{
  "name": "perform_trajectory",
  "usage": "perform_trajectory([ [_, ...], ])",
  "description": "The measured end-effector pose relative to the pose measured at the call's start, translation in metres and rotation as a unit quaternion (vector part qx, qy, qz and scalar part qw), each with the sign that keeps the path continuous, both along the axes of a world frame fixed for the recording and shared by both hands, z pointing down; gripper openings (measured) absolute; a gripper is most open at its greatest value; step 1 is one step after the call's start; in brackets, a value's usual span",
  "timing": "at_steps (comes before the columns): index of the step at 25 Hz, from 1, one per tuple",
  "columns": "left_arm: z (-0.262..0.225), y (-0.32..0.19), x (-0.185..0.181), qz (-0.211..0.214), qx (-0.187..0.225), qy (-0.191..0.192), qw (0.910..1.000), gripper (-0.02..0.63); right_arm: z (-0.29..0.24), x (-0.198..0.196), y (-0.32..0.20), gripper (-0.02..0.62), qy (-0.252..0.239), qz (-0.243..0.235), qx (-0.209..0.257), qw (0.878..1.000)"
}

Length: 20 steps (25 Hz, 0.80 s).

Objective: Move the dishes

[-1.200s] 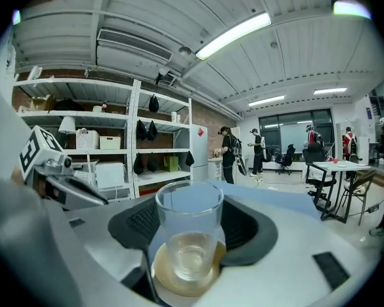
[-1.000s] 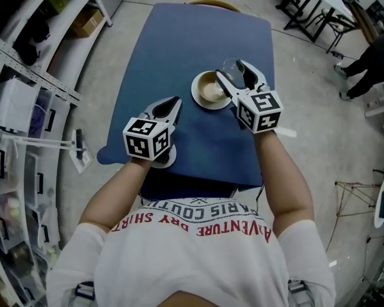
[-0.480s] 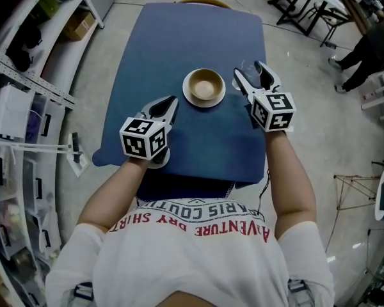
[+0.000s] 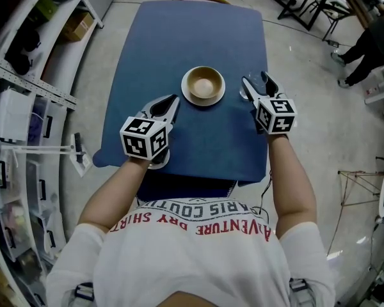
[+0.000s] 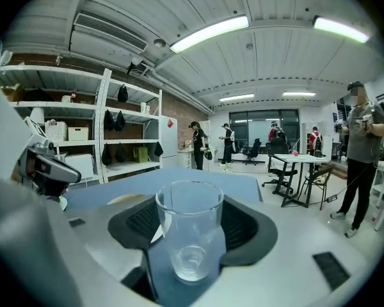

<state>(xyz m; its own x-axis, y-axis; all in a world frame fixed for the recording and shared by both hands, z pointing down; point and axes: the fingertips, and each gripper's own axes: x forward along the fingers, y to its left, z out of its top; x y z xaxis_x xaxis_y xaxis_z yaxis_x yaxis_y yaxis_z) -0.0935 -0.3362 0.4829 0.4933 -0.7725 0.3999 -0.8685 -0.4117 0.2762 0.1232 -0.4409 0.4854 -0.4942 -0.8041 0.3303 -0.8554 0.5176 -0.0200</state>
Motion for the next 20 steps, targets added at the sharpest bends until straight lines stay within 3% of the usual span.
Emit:
perform_trajectory([
  [12, 0.006, 0.004, 0.002, 0.001, -0.007, -0.001, 1.0000, 0.040, 0.015, 0.005, 0.007, 0.288, -0.003, 0.005, -0.002, 1.000],
  [20, -0.003, 0.012, 0.001, 0.006, 0.001, 0.008, 1.0000, 0.040, -0.013, 0.004, 0.026, 0.322, 0.066, -0.017, 0.048, 0.997],
])
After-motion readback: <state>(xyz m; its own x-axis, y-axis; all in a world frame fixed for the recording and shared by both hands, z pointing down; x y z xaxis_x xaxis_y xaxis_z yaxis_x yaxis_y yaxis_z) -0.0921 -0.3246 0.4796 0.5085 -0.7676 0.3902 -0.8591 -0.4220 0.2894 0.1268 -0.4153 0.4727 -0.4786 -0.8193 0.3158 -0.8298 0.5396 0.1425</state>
